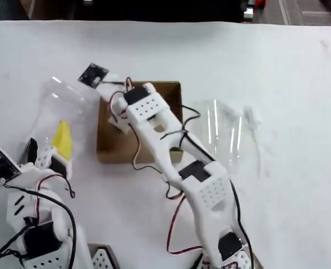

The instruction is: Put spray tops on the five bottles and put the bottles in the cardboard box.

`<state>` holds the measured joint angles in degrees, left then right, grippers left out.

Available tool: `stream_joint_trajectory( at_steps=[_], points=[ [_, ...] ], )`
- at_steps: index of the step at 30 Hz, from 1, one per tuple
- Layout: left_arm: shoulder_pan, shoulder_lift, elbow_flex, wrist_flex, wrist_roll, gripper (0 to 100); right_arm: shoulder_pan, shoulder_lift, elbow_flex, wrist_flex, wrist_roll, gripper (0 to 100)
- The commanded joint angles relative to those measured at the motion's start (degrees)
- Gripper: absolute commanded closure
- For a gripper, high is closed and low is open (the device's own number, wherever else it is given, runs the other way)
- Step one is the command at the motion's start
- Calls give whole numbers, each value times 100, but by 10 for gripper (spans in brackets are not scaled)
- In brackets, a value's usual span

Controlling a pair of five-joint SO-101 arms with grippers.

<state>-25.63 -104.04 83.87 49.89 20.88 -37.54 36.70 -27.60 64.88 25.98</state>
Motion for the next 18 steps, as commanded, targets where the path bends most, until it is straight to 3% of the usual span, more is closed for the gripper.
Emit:
stream_joint_trajectory(
  at_steps=[1, 10, 13, 18],
  points=[
    [40, -48, -53, -123, -18, 718, 268, -1253, -167, 426, 18, 981],
    [57, -48, -70, -123, -9, 718, 470, -2888, -114, 1059, -35, 982],
    [268, -48, -70, -114, -26, 718, 453, -3152, -70, 1209, -633, 982],
    [453, -48, -44, -114, -62, 717, 426, -3864, 888, 514, -1064, 982]
  ],
)
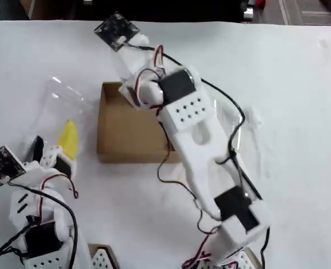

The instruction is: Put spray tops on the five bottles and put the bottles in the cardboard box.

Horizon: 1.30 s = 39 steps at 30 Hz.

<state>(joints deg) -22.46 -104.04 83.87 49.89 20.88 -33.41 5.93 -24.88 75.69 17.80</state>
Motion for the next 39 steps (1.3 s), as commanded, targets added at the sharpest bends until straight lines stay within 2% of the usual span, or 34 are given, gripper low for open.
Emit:
stream_joint_trajectory(
  at_steps=[1, 6, 11, 16, 19, 24, 28, 33, 36, 39],
  points=[
    [136, -48, -44, -114, -62, 717, 4, -1015, 976, -787, -246, 982],
    [154, -48, -35, -123, -62, 715, -154, -2695, 3402, -2264, -220, 982],
    [154, -48, -35, -132, -62, 717, -119, -4057, 6295, -4857, -202, 982],
    [154, -48, -35, -132, -62, 717, -92, -3793, 8132, -7749, -229, 982],
    [154, -48, -26, -132, -62, 717, -92, -3099, 8123, -8505, -246, 982],
    [154, -48, -26, -132, -62, 717, -136, -2290, 7982, -8585, -246, 982],
    [180, -48, -26, -158, -53, 717, -189, -2695, 8484, -8435, -246, 982],
    [549, -31, -26, -158, -53, 717, -892, -4576, 9451, -7609, -246, 982],
    [752, -31, -26, -132, -53, 714, -1464, -6114, 9952, -6527, -246, 982],
    [901, -31, -26, -123, -53, 714, -1719, -7679, 10224, -5314, -246, 982]
  ],
)
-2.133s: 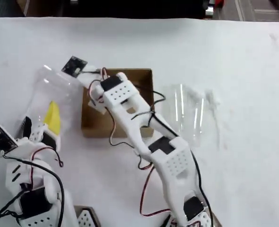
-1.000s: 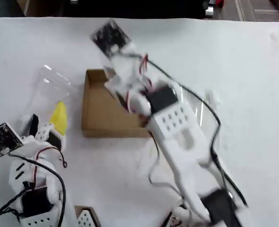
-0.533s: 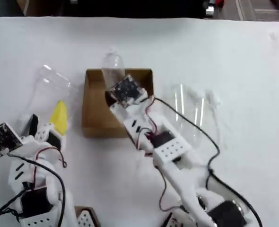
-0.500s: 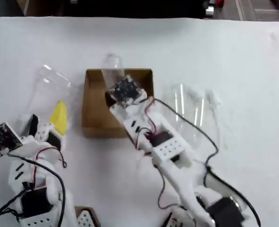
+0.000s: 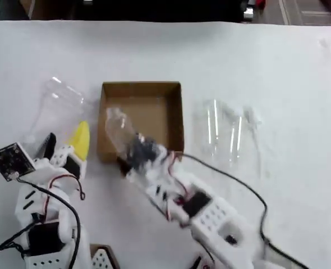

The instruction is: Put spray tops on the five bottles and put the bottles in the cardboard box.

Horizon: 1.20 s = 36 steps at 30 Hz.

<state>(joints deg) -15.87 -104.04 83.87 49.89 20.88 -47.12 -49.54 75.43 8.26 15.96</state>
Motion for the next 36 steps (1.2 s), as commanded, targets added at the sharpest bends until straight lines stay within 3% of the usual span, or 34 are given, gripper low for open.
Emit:
stream_joint_trajectory(
  at_steps=[1, 7, 11, 14, 19, 24, 31, 36],
  points=[
    [295, -22, -26, -123, -53, 714, -356, -2642, 273, 1754, -70, 982],
    [620, -22, 70, -105, -220, 717, -356, -4998, 949, 2818, -62, 982],
    [1332, -22, 0, 316, -624, 718, -356, -5349, 1565, 2747, -26, 982],
    [1701, -22, -149, 633, -826, 718, -321, -5182, 1785, 2501, -9, 982],
    [1420, -40, -167, 651, -1064, 718, -22, -4769, 2180, 1877, 246, 982],
    [1736, -40, -97, 651, -1081, 718, 57, -4163, 2171, 1376, 105, 982],
    [2246, -40, -132, 686, -1081, 718, -567, -3169, 1829, 1200, 545, 982],
    [2545, -40, -193, 862, -1081, 718, -629, -1903, 1178, 1165, 589, 978]
  ],
)
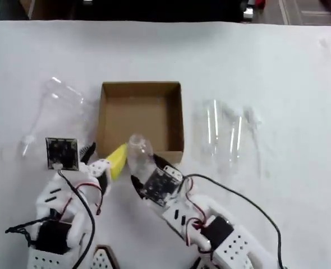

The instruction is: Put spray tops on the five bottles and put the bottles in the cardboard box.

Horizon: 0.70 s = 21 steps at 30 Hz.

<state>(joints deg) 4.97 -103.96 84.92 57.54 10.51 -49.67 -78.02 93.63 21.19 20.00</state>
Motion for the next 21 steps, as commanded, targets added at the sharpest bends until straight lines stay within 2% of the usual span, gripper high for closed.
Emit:
stream_joint_trajectory(
  at_steps=[1, 4, 9, 21],
  points=[
    [479, -48, -378, 202, -44, 718, -374, 1253, -809, -119, 176, 977],
    [479, -57, -651, 563, -44, 717, -374, 2009, -1204, -101, 167, 932],
    [470, -57, -536, 607, -281, 717, -567, 2343, -1336, -84, 105, 760],
    [426, -57, -273, 334, -492, 718, -690, 2343, -1327, -4, 185, 755]
  ],
)
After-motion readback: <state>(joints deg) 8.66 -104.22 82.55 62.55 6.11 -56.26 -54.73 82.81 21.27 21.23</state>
